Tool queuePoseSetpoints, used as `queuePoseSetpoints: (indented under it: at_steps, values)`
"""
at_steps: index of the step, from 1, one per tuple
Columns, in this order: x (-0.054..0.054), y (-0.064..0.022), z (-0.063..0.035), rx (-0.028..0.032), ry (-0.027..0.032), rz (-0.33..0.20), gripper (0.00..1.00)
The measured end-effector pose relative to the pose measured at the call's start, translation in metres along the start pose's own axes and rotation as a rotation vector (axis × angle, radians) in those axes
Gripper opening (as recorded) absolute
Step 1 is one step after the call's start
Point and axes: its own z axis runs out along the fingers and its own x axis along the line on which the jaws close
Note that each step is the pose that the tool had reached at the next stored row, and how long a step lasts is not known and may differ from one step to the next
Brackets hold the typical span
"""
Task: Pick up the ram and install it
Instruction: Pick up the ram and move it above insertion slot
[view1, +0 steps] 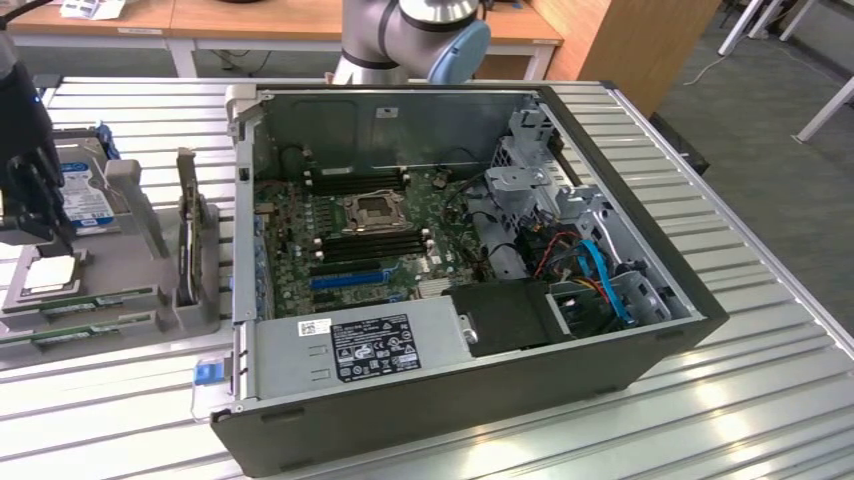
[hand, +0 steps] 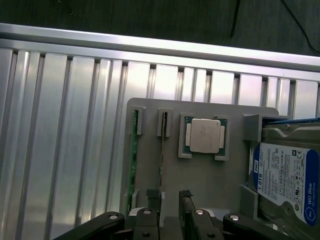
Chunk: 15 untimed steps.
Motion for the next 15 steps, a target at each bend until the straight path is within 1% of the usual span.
queuePoseSetpoints:
  at_steps: [15]
  values:
    - [0.022,0.0026,0.0004,-0.0001,0.0001,0.000,0.30]
